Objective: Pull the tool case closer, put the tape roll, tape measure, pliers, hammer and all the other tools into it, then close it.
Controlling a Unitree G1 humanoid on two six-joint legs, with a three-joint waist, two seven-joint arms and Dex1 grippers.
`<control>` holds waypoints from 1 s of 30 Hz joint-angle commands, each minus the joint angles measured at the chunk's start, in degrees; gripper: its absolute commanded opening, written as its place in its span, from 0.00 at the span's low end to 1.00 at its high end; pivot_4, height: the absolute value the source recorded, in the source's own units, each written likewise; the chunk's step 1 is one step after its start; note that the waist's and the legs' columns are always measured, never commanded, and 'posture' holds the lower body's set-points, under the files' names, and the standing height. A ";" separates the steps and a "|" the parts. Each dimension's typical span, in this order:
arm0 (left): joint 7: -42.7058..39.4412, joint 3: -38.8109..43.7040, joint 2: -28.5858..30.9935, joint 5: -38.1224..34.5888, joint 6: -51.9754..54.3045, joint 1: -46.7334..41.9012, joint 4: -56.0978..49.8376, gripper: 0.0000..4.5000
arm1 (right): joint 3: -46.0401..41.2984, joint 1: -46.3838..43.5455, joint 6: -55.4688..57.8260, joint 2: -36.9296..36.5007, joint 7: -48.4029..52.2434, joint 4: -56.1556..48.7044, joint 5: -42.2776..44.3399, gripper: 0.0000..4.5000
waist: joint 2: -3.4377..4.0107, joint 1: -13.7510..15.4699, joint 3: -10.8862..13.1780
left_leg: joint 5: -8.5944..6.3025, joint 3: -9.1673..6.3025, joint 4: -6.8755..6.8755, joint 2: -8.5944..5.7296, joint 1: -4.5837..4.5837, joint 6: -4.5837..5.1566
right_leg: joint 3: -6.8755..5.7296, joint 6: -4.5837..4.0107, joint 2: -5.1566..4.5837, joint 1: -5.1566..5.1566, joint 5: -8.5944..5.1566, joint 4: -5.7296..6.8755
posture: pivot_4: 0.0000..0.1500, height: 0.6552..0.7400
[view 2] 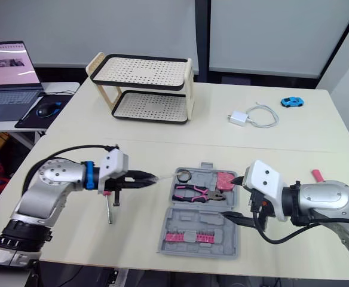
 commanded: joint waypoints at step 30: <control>8.18 -23.16 -10.35 17.19 20.48 -4.29 -12.59 0.05 | -3.04 9.14 -1.22 -3.16 -1.40 -3.65 -2.82 1.00 | -0.02 0.12 0.01 | 0.02 -0.01 0.07 -0.02 0.05 0.01 | 0.03 0.00 0.01 0.11 0.00 0.05 | 1.00 0.94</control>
